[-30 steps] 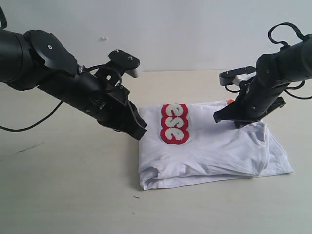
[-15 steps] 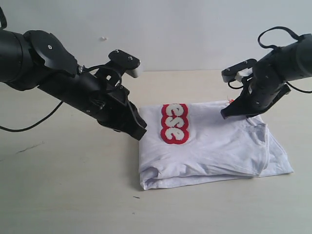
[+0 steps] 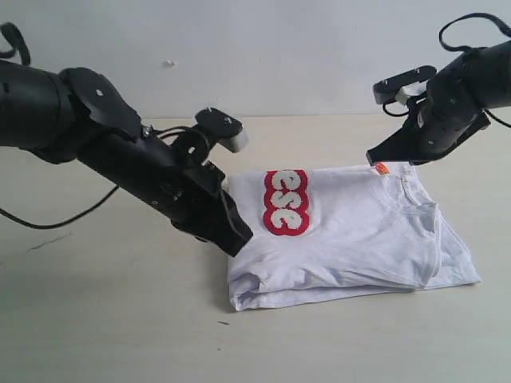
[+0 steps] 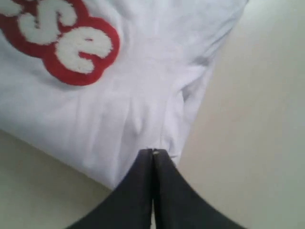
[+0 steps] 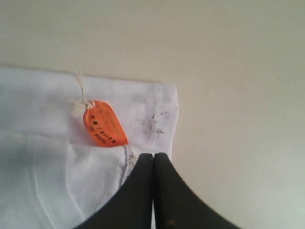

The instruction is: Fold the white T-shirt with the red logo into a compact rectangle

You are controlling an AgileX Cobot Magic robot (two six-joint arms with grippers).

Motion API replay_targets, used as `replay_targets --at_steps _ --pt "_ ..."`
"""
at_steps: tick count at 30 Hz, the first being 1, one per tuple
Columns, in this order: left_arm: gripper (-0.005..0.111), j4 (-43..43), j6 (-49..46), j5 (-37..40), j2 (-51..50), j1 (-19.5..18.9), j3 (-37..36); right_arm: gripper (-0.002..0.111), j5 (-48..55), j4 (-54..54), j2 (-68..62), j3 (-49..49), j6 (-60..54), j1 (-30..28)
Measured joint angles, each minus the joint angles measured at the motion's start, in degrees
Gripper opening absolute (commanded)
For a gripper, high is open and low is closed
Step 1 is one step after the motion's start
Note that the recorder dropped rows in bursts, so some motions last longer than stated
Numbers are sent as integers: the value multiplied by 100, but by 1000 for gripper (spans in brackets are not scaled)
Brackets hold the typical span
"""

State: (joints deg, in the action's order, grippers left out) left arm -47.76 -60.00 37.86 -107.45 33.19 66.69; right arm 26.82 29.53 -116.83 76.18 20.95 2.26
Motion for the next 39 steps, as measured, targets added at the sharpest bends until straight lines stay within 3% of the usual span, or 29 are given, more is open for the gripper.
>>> replay_targets --at_steps 7,17,21,31,39 --pt "0 -215 -130 -258 -827 400 0 0 21 -1024 319 0 -506 0" --pt "0 109 378 -241 -1134 427 13 0 130 -2081 242 0 -1439 0" --pt "0 238 405 -57 -876 427 3 0 156 -2364 242 0 -1651 0" --pt "0 134 565 -31 515 401 3 0 710 -4313 -395 0 -3295 0" --pt "0 134 727 -90 1123 337 -228 0 946 -4604 -633 45 -3572 2"
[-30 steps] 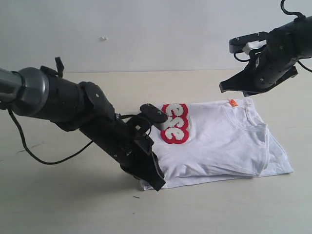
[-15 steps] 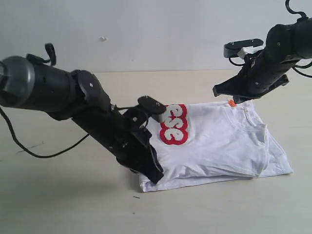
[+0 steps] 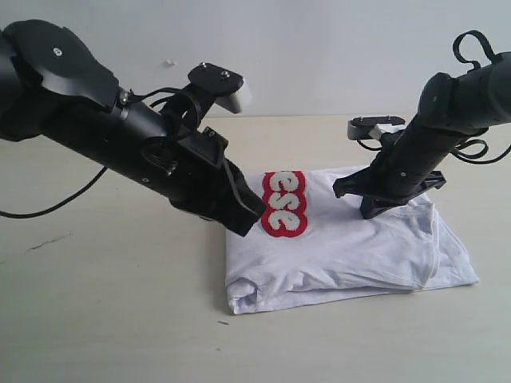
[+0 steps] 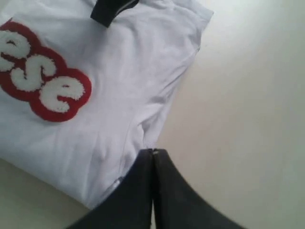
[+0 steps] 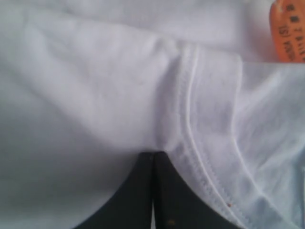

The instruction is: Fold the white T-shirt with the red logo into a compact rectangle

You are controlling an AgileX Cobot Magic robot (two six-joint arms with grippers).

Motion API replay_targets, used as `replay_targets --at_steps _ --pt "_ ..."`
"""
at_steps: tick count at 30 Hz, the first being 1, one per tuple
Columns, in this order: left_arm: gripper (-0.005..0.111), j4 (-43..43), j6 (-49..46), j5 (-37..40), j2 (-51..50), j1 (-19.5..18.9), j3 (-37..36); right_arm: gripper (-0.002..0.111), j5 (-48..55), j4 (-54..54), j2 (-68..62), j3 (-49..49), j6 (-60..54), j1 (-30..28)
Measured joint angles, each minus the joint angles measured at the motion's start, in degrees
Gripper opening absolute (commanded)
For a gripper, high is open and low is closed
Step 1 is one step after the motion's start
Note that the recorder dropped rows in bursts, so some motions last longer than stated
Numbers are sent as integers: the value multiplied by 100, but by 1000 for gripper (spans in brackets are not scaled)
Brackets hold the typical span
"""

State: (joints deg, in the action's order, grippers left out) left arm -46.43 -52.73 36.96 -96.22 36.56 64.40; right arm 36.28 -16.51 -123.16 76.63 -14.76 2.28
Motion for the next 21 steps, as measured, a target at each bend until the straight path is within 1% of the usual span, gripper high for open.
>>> replay_targets --at_steps 4,8,11,14,18,21 --pt "0 0 88 -289 252 -133 -379 0 -70 37 0 -28 -9 267" --pt "0 0 328 -621 476 -388 -619 0 -110 -14 0 -28 -9 710" --pt "0 0 441 -717 590 -561 -707 0 -215 -322 0 -39 48 1005" --pt "0 0 477 -749 605 -700 -802 0 -380 -916 -26 -66 24 1301" --pt "0 0 491 -793 605 -786 -1022 0 -486 -1514 -63 -66 -114 1638" --pt "0 54 501 -715 605 -796 -1193 0 -446 -1587 -50 -40 -138 1738"
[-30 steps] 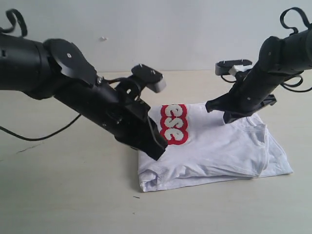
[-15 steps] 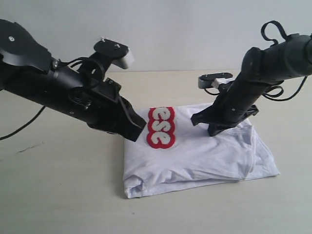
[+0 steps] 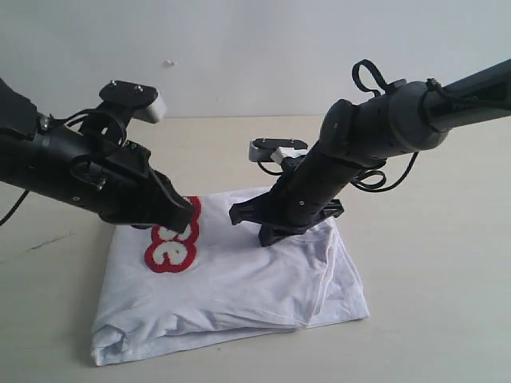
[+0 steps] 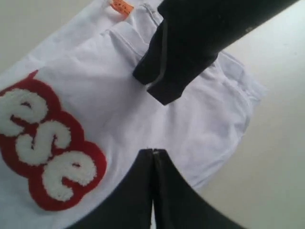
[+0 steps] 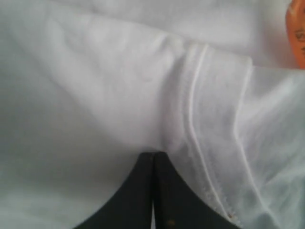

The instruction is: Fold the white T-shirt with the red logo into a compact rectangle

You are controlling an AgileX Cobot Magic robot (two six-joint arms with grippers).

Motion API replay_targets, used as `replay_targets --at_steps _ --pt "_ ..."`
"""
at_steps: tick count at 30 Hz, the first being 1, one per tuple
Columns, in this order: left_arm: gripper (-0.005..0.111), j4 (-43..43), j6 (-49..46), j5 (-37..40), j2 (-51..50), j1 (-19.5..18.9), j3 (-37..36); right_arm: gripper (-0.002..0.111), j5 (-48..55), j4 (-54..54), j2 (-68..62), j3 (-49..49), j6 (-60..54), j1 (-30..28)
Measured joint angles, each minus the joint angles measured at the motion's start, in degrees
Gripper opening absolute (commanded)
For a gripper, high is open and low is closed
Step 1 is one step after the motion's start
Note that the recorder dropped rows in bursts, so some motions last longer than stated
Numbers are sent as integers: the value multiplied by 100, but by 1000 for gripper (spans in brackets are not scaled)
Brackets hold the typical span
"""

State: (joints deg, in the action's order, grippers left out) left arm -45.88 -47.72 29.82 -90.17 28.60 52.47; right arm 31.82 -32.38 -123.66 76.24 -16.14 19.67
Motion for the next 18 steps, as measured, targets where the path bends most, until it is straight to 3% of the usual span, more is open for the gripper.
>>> replay_targets --at_steps 7,15,18 --pt "0 358 348 -13 -381 0 -518 0 276 558 345 0 220 -139" --pt "0 1708 2092 -199 -1477 0 -531 0 444 1466 466 0 758 -187" --pt "0 2083 2578 -672 -1590 -15 -510 0 359 1521 466 0 780 -187"
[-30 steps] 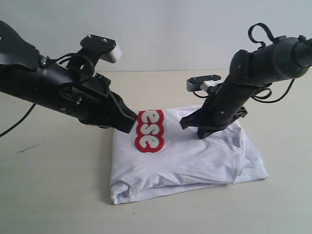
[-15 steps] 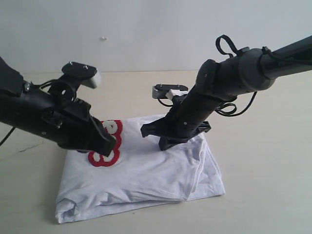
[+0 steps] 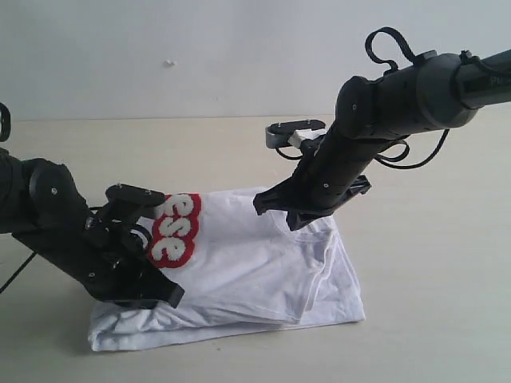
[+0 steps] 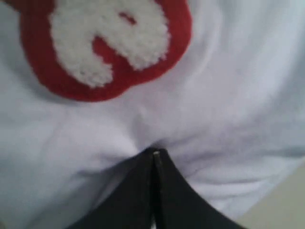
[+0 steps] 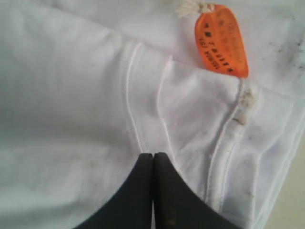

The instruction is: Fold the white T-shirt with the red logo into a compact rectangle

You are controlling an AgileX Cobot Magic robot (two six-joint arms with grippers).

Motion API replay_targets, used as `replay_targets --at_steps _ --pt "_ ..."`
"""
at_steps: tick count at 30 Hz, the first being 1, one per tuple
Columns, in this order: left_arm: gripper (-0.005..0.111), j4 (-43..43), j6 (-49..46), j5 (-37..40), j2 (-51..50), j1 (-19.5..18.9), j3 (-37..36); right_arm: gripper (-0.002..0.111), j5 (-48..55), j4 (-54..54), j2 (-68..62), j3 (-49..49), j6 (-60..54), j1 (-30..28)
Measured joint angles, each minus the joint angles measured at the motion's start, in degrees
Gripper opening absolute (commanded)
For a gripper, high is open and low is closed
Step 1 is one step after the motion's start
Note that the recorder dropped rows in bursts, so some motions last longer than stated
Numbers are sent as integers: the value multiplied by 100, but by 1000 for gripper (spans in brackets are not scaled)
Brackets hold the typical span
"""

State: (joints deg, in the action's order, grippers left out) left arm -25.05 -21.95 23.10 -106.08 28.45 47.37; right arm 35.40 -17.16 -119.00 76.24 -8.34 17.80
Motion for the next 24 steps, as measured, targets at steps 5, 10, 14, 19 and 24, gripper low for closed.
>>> replay_targets --at_steps 5,10,14,19,24 --pt "0 354 243 -915 47 -359 -22 0 -416 26 0 0 0 0" --pt "0 191 252 -542 591 -174 -58 0 -1018 135 -290 0 13 0" --pt "0 166 252 -206 885 276 -58 0 -1286 767 -475 0 497 0" --pt "0 273 193 -263 739 390 -58 0 -1320 1054 -462 0 701 0" --pt "0 577 193 -1143 638 307 -48 0 -1272 1107 -273 0 725 0"
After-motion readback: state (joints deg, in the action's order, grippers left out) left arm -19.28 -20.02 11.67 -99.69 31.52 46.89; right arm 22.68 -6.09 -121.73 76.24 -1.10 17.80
